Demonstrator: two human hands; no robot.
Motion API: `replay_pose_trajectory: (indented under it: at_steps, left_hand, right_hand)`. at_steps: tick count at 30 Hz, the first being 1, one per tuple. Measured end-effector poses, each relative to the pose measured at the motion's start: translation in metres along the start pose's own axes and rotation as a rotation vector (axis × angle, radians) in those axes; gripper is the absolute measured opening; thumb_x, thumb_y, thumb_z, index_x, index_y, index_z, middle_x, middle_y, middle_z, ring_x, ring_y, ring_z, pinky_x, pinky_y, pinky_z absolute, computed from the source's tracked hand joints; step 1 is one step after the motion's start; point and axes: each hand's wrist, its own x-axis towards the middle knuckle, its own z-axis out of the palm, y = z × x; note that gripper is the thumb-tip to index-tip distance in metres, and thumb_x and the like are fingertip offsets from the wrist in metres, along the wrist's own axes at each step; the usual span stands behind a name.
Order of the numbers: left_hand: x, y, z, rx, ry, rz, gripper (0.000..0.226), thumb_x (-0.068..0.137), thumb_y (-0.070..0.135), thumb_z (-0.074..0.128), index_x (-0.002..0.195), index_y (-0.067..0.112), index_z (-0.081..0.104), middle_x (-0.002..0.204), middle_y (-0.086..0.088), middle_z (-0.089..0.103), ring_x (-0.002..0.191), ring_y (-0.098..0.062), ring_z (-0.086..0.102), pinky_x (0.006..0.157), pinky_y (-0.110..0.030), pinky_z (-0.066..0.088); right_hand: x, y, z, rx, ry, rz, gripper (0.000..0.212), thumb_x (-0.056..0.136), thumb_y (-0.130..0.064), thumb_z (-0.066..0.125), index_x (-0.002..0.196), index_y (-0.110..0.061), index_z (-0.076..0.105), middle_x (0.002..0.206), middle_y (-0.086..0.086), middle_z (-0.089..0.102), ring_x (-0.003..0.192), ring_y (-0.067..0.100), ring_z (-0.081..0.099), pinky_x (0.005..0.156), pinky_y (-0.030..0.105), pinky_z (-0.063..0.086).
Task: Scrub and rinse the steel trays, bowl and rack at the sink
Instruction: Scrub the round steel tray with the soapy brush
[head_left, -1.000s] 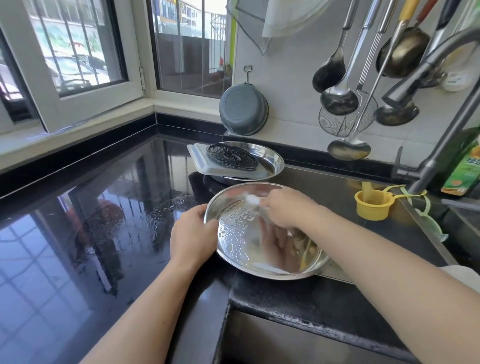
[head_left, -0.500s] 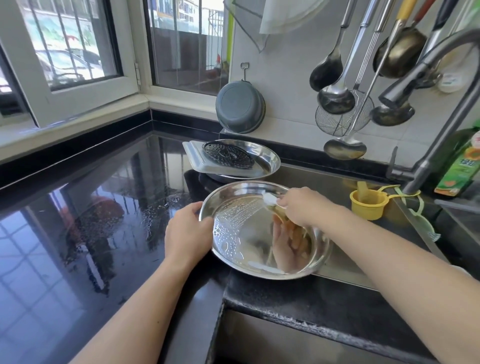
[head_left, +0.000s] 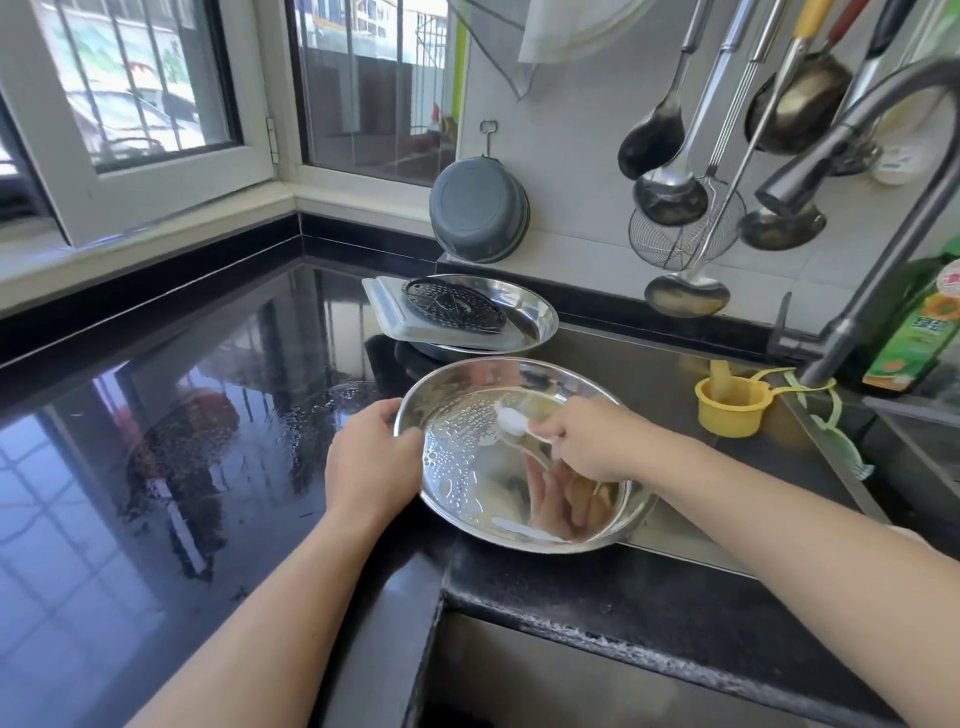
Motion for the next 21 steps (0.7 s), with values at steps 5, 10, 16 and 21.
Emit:
replay_pose_trajectory:
  at_steps: [5, 10, 16, 21]
  left_hand:
    - [0.000, -0.001, 0.000, 0.000, -0.015, 0.008, 0.026, 0.083, 0.023, 0.066, 0.074, 0.048, 0.068, 0.080, 0.018, 0.074, 0.090, -0.016, 0.070, 0.084, -0.036, 0.056]
    - [0.000, -0.001, 0.000, -0.004, -0.008, 0.002, 0.028, 0.083, 0.025, 0.066, 0.067, 0.048, 0.067, 0.074, 0.018, 0.072, 0.086, -0.013, 0.069, 0.082, -0.036, 0.056]
    - [0.001, -0.002, 0.000, 0.000, -0.007, -0.003, 0.028, 0.085, 0.023, 0.066, 0.070, 0.047, 0.066, 0.075, 0.021, 0.071, 0.087, -0.012, 0.068, 0.080, -0.034, 0.054]
    - [0.003, -0.006, 0.002, 0.009, -0.011, -0.007, 0.024, 0.084, 0.023, 0.065, 0.080, 0.045, 0.072, 0.077, 0.021, 0.072, 0.087, -0.012, 0.068, 0.080, -0.035, 0.055]
  right_hand:
    - [0.007, 0.014, -0.009, -0.077, 0.053, 0.163, 0.048, 0.094, -0.006, 0.036, 0.133, -0.018, 0.062, 0.119, 0.012, 0.059, 0.093, 0.031, 0.059, 0.077, 0.038, 0.052]
    - [0.007, 0.004, -0.015, -0.045, -0.067, 0.054, 0.051, 0.094, -0.001, 0.040, 0.133, -0.023, 0.065, 0.118, 0.003, 0.062, 0.086, 0.025, 0.059, 0.074, 0.036, 0.054]
    - [0.004, -0.005, -0.003, -0.072, -0.026, 0.008, 0.052, 0.095, -0.005, 0.039, 0.133, -0.028, 0.064, 0.119, 0.006, 0.065, 0.082, 0.023, 0.059, 0.067, 0.030, 0.051]
    - [0.008, 0.000, 0.000, -0.120, 0.056, 0.076, 0.044, 0.093, -0.010, 0.042, 0.128, -0.025, 0.065, 0.118, 0.005, 0.062, 0.091, 0.028, 0.060, 0.074, 0.033, 0.049]
